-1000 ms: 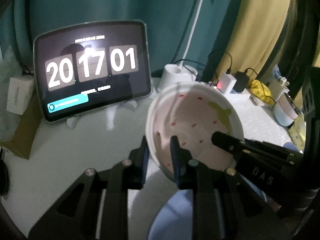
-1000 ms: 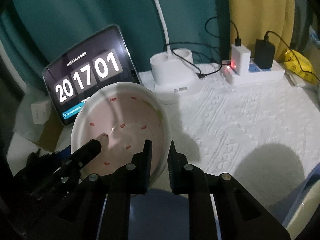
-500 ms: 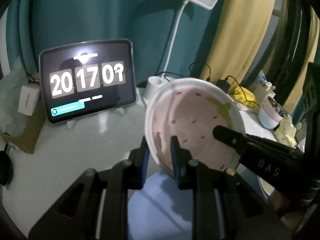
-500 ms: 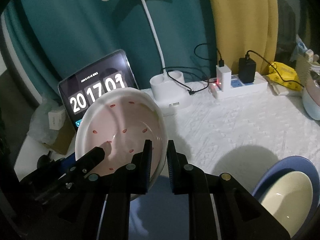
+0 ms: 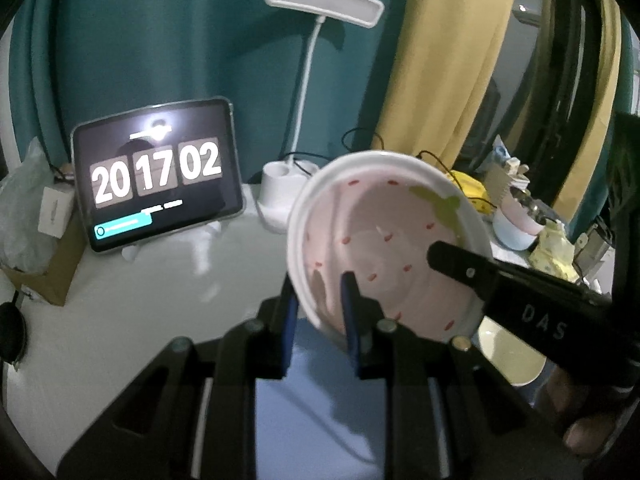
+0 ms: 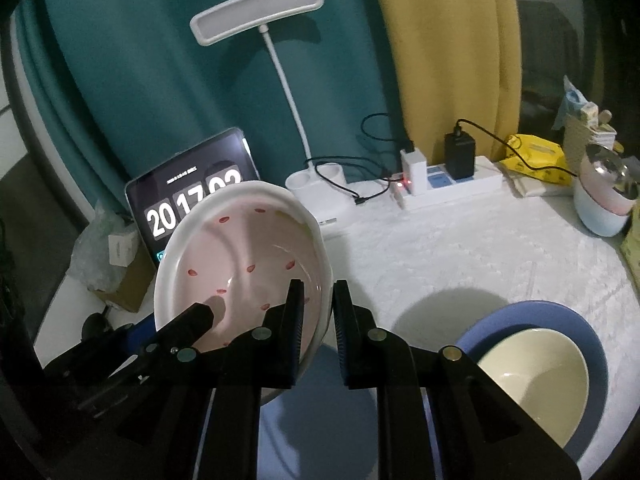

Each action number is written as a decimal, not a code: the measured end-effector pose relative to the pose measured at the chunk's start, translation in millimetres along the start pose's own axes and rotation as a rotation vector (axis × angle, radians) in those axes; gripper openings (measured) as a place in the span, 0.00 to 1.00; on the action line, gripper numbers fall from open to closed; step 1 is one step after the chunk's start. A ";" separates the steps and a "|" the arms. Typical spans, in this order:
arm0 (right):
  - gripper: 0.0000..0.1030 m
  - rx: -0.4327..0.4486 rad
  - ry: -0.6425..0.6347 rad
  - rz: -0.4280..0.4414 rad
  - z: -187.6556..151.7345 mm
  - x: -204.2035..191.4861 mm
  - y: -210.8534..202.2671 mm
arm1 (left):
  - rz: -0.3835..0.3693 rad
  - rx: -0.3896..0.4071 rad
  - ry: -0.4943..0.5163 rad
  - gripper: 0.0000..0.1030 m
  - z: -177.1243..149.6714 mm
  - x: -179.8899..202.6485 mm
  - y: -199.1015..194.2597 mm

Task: Organize plates and bowls

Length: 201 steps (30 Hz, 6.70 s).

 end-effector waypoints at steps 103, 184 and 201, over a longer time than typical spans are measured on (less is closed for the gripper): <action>0.60 -0.044 -0.040 -0.195 -41.4 153.7 -82.6 | -0.112 -0.113 0.186 0.24 -78.4 158.0 1.9; 0.08 -0.028 0.213 -0.175 -62.5 211.6 -85.1 | -0.126 -0.156 0.183 0.13 -91.2 147.2 23.1; 0.08 0.024 0.177 -0.146 -35.1 182.4 -98.1 | -0.111 -0.063 0.165 0.12 -54.3 130.0 -2.6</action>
Point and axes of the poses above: each gripper's, at about its wrist camera, not at the fingertips, and y roughly the way its jaws point, x to its right, z to its top, the point moved 10 cm from there along y, roughly the way its jaws point, and after that the axes turned 14 degrees about x, right-handed, at the moved point
